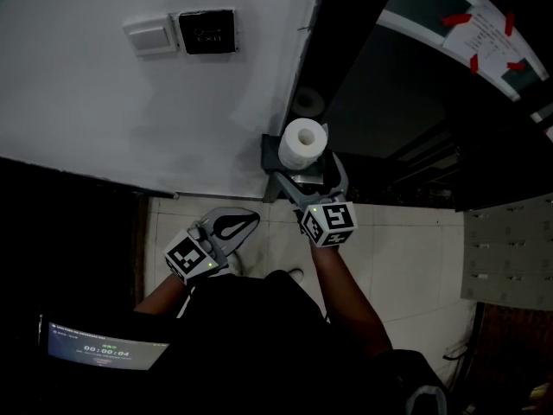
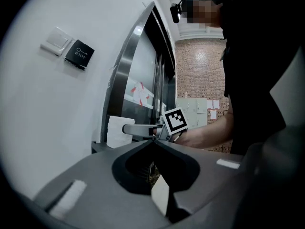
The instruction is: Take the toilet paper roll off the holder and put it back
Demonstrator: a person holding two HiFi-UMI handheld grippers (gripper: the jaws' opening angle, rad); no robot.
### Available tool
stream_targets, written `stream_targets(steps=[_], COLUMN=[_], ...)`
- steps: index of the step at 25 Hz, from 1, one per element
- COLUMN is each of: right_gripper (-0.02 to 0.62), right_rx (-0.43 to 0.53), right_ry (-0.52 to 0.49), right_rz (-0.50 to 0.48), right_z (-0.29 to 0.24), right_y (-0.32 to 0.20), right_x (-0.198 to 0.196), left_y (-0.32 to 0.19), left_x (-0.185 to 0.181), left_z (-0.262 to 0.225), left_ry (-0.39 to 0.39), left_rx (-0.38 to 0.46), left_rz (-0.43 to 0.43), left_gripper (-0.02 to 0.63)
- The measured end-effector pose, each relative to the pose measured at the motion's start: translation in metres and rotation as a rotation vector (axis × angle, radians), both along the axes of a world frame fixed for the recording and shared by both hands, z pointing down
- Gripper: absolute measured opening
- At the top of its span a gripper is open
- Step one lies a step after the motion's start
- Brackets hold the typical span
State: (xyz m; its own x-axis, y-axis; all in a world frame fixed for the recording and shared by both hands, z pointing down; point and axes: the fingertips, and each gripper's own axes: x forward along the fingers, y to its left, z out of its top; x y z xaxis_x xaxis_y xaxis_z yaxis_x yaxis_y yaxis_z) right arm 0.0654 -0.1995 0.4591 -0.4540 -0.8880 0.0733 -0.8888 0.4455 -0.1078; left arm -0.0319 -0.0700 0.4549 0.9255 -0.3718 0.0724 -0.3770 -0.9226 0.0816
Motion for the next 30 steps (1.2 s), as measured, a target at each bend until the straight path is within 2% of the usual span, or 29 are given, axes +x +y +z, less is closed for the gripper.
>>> stream_targets(steps=[8,12,24,26,27,28,30], right_gripper=[0.571,0.571,0.563,0.538,0.486,0.468,0.463], right_rx=[-0.006,-0.010,-0.022,-0.024,-0.024,-0.025,-0.026], right_ry=[0.026,0.043,0.111,0.120,0.124,0.126,0.127], right_rz=[0.011,0.015,0.087,0.098,0.100,0.097,0.082], right_z=[-0.004,-0.003,0.001,0.001,0.001,0.001,0.001], right_y=[-0.026,-0.034,-0.050,-0.051,-0.052,-0.052,-0.053], right_x=[-0.003,-0.003,-0.005,-0.003,-0.002,-0.001,-0.001], left_y=[-0.004,-0.006,-0.007,-0.008,-0.008,-0.008,-0.007], left_x=[-0.005,-0.007,-0.011,-0.013,-0.013,-0.013,-0.012], left_z=[-0.002,0.002,-0.001,0.001,0.001,0.001,0.002], left_ry=[0.004,0.004,0.005,0.006,0.005,0.004,0.003], left_rx=[-0.025,-0.007,-0.030,-0.021,-0.022,-0.022,-0.022], left_rz=[-0.013,-0.017,-0.039,-0.042,-0.044,-0.045,-0.045], left_gripper=[0.005,0.005,0.005,0.005,0.005,0.005,0.005])
